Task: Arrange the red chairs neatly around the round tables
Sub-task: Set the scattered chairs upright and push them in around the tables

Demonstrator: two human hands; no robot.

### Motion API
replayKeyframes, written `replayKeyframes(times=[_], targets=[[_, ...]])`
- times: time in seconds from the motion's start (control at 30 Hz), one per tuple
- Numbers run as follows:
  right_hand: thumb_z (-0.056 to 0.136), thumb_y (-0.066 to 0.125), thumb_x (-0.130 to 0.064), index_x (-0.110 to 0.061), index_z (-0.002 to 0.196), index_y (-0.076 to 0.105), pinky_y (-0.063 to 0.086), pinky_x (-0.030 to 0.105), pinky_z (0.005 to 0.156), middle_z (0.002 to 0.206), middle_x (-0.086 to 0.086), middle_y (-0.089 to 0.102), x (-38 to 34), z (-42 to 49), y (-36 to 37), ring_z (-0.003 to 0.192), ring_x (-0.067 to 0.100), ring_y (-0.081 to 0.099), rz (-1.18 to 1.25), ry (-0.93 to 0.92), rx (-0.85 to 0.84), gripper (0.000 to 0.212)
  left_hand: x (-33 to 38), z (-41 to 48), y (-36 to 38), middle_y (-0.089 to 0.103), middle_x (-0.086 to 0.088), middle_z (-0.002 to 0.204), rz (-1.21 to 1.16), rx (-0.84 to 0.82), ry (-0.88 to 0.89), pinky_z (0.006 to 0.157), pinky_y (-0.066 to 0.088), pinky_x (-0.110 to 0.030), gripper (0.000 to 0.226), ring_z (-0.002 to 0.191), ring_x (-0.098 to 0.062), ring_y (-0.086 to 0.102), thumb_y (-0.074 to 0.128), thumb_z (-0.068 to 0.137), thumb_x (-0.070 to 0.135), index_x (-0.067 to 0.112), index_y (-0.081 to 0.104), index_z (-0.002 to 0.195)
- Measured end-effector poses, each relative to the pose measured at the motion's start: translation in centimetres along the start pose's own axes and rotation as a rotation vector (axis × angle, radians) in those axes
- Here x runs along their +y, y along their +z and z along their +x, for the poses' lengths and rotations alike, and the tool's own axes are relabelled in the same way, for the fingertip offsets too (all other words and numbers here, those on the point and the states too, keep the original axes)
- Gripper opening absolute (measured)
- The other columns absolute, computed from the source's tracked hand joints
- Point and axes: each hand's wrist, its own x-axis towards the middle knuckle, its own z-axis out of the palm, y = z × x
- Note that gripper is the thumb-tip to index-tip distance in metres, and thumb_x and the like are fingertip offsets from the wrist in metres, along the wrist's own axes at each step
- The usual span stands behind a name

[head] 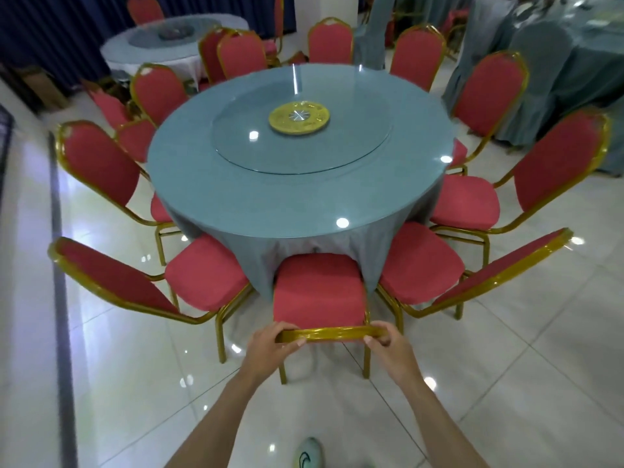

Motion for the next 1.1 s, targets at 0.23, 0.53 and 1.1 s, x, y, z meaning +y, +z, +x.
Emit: replayKeyframes(times=[0.23,0.53,1.1], targets=[[0.096,0.071,-0.031,-0.023,0.108,0.068,0.052,0.030,0.077,0.098,-0.002,0.070,0.5,1.9,1.1,0.091,0.015,0.066,-0.054,-0.019,0.055,0.015,0.5,0.4,-0.7,0.070,0.022,0.094,-0.023,0.007,-0.041,0.079,0.055,-0.031,0.040,0.090,-0.003,0.066,0.076,0.072,0.071,0.041,0.074,0.098],[0.091,0.076,-0.035,-0.024,0.082,0.072,0.050,0.033,0.067,0.078,-0.001,0.069,0.2,4.0,2.4,0.077,0.019,0.065,-0.035,-0.019,0.157,0.015,0.3,1.3,-1.6,0.072,0.024,0.092,-0.034,0.008,-0.061,0.078,0.056,-0.035,0.045,0.088,-0.004,0.066,0.074,0.068,0.076,0.042,0.075,0.097],[0.100,0.059,-0.004,-0.012,0.100,0.071,0.050,0.015,0.050,0.088,0.012,0.071,-1.9,1.1,-1.0,0.071,0.015,0.066,0.139,0.021,0.078,0.014,2.3,-0.7,-1.3,0.073,0.017,0.092,-0.184,0.001,-0.133,0.087,0.059,-0.044,0.016,0.091,-0.008,0.070,0.080,0.086,0.040,0.036,0.074,0.100]])
